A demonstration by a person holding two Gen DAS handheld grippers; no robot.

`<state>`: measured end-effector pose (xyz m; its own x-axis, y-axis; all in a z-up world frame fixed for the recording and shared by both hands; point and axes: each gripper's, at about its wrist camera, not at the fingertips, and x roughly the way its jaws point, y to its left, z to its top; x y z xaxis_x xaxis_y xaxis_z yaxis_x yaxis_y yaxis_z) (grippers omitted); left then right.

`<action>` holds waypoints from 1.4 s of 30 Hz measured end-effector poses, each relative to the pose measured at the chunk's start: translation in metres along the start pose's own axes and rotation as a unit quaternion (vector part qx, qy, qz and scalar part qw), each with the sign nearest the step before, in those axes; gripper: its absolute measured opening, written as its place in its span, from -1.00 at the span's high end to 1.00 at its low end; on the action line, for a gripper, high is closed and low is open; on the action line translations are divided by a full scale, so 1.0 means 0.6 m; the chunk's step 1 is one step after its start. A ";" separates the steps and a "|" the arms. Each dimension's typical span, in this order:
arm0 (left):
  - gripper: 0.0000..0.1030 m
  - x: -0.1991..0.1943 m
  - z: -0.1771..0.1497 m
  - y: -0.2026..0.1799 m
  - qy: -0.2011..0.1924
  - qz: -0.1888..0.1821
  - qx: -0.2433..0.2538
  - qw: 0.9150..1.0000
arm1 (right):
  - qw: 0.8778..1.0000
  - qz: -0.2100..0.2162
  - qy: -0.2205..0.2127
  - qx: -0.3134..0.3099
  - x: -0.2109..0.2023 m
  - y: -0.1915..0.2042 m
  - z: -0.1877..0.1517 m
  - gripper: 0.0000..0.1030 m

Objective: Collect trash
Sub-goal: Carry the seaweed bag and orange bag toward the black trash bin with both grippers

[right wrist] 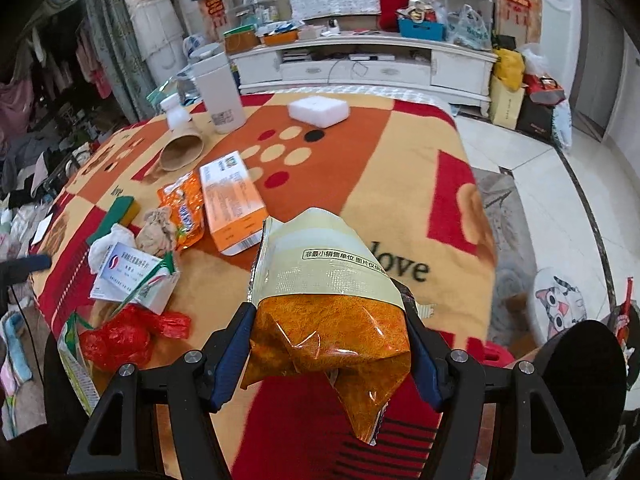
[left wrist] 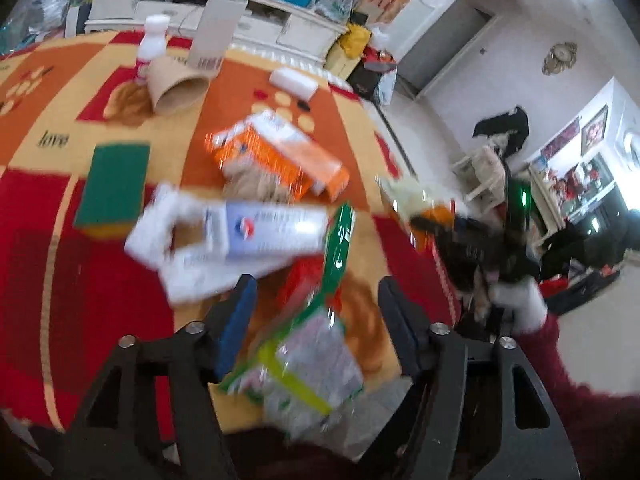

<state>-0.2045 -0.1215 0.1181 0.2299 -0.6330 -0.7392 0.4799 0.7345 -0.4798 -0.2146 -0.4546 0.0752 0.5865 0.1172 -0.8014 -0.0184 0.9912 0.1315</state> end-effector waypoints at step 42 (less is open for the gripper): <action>0.64 0.140 0.120 -0.217 0.003 -0.034 0.121 0.992 | 0.996 -0.050 -0.034 0.064 -0.068 -0.125 -0.025 -0.31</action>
<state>-0.1866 -0.2878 0.1524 0.1854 -0.6767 -0.7125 0.6835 0.6097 -0.4012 -0.2491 -0.5330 0.0891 0.6338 0.0099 -0.7734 0.1427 0.9813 0.1295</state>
